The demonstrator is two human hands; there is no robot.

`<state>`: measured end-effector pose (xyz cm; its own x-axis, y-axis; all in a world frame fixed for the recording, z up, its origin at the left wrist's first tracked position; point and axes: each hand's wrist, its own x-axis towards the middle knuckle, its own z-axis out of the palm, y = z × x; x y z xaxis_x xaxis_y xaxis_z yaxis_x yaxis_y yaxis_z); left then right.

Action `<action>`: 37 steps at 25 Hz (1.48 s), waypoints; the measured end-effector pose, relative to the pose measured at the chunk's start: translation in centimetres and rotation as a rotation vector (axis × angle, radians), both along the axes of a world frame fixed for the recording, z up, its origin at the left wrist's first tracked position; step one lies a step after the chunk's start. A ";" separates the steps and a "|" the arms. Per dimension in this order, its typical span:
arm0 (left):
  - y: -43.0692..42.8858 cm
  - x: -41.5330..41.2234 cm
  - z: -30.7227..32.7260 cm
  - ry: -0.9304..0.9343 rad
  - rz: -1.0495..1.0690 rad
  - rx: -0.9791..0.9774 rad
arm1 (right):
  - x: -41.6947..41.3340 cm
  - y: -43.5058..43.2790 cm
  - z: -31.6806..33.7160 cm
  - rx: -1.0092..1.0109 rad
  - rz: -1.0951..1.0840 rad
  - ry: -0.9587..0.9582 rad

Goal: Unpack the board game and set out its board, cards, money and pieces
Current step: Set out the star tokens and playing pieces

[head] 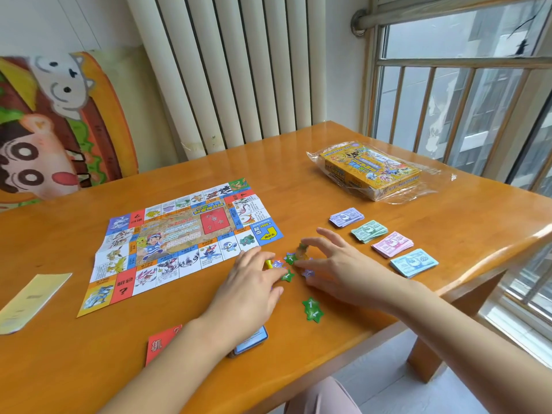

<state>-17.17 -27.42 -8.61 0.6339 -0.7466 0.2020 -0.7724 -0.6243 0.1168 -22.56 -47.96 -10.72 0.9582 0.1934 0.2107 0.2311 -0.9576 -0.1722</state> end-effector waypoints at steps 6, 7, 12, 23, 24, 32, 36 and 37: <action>0.2 -0.1 -0.2 -0.011 -0.089 0.034 | 0.2 -1.5 1.1 0.112 0.027 -0.024; 0.2 -0.3 -0.2 -0.005 -0.097 0.050 | 0.4 -1.3 1.1 0.121 0.022 -0.041; 0.7 -0.9 -0.1 0.048 -0.162 0.032 | 1.7 0.0 0.7 -0.002 0.042 0.011; 0.6 0.3 0.2 0.060 -0.171 0.128 | 1.0 -0.4 0.7 0.040 0.121 0.041; 0.5 0.6 0.1 0.056 -0.170 0.118 | 0.9 -0.5 0.6 0.041 0.138 0.027; -0.8 3.0 -0.1 0.138 -0.171 0.089 | -0.2 -0.6 1.2 0.007 0.258 0.003; -1.1 3.7 0.4 0.236 -0.105 -0.009 | -0.3 -0.1 1.5 0.027 0.219 0.043; -1.3 3.8 0.5 0.261 -0.082 -0.029 | -0.3 0.0 1.5 0.031 0.222 0.042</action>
